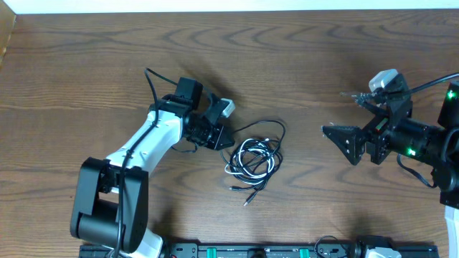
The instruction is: Untangle cables
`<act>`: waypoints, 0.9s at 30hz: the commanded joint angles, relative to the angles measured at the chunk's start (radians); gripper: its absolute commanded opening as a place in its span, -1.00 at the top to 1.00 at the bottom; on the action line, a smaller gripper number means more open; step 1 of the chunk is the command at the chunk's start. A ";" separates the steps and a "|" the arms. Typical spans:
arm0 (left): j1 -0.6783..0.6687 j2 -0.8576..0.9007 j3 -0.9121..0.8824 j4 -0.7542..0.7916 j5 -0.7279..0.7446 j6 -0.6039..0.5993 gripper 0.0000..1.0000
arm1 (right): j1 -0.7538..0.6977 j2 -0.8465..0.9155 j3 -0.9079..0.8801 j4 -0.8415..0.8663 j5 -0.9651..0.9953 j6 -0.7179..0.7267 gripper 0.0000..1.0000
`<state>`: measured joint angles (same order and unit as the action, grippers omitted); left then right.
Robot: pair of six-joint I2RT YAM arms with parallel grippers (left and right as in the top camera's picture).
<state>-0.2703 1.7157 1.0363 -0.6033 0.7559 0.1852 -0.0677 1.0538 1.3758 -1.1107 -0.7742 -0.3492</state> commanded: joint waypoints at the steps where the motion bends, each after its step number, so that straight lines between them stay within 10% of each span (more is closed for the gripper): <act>1: -0.003 -0.089 0.083 -0.001 0.133 -0.084 0.85 | 0.004 0.024 0.018 -0.005 0.032 -0.014 -0.99; 27: -0.031 -0.446 0.336 -0.023 0.157 -0.255 0.85 | 0.017 0.307 0.013 -0.052 0.031 -0.028 -0.98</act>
<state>-0.3012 1.2884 1.2915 -0.6121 0.8677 -0.0467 -0.0669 1.3209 1.3758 -1.1564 -0.7391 -0.3519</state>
